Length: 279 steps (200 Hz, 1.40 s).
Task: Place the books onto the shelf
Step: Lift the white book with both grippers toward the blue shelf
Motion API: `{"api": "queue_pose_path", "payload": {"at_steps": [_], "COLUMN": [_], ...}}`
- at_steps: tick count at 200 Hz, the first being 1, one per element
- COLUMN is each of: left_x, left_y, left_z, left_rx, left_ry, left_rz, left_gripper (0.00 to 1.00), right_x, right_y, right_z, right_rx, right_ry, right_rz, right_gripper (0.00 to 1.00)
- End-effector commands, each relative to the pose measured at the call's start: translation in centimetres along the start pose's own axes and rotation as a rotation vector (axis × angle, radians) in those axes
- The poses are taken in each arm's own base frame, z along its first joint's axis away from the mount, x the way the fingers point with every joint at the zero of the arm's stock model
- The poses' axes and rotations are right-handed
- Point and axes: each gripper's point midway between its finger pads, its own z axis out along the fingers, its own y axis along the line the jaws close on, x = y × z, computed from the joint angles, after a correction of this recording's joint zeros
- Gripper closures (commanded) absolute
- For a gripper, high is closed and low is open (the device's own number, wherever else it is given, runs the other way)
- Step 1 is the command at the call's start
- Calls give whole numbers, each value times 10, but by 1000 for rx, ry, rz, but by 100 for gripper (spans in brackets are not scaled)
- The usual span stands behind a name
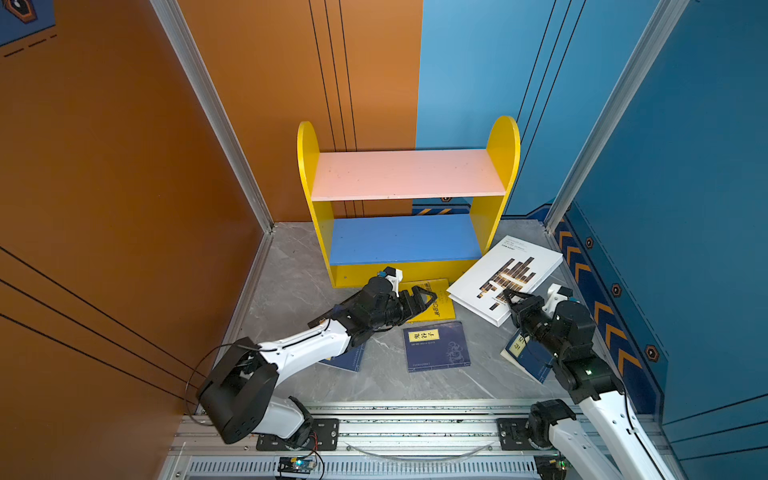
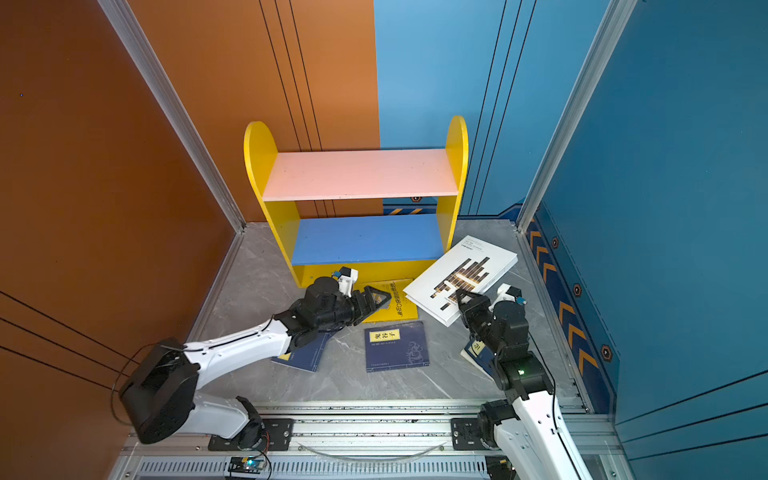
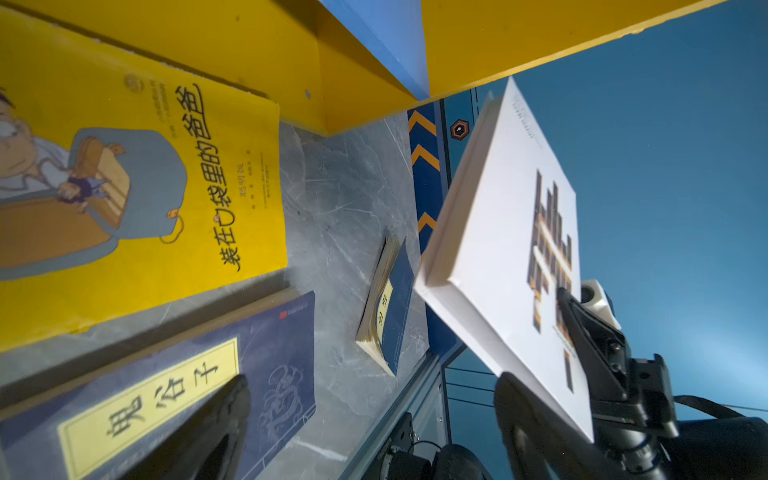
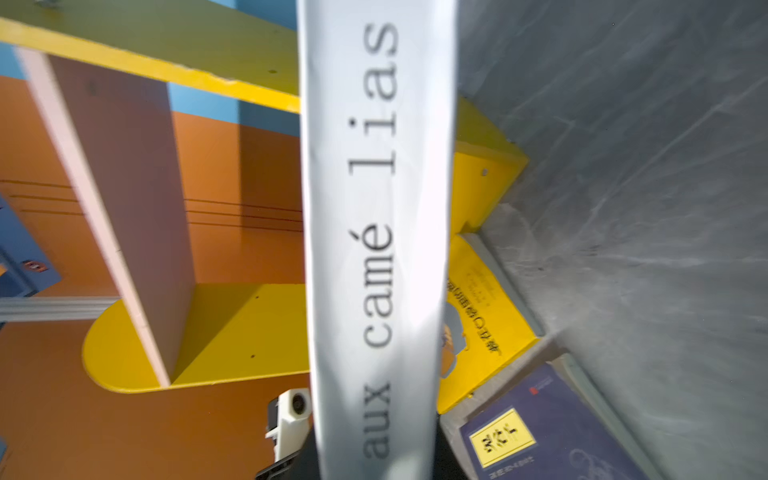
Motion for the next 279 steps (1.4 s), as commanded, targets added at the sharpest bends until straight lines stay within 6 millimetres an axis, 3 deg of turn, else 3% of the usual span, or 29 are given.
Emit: {"api": "queue_pose_path", "payload": {"at_steps": [1, 34, 75, 112, 170, 198, 202, 232, 279], "left_x": [-4, -7, -10, -9, -11, -15, -17, -35, -67], "left_y": [-13, -34, -42, -44, -50, -46, -45, -46, -43], "left_z": [-29, -62, -85, -83, -74, -75, -75, -84, -89], "left_rx": [10, 79, 141, 196, 251, 292, 300, 373, 411], "left_ry": [-20, -61, -111, -111, -100, -109, -116, -170, -219], "left_rz": [-10, -16, -51, -92, -114, -150, -153, -178, -204], "left_gripper": [6, 4, 4, 7, 10, 13, 18, 29, 54], "right_x": [-3, 19, 59, 91, 125, 136, 138, 150, 167], "right_y": [23, 51, 76, 95, 105, 105, 105, 114, 111], "right_z": [-12, -9, 18, 42, 40, 48, 50, 65, 97], "right_rx": [-69, -161, -226, -284, -277, -283, -284, -315, -305], "right_ry": [-96, -114, -113, -69, -31, -21, -18, 22, 77], "right_rz": [33, 10, 7, 46, 31, 41, 42, 64, 103], "right_gripper": [77, 78, 80, 80, 81, 81, 81, 79, 77]}}
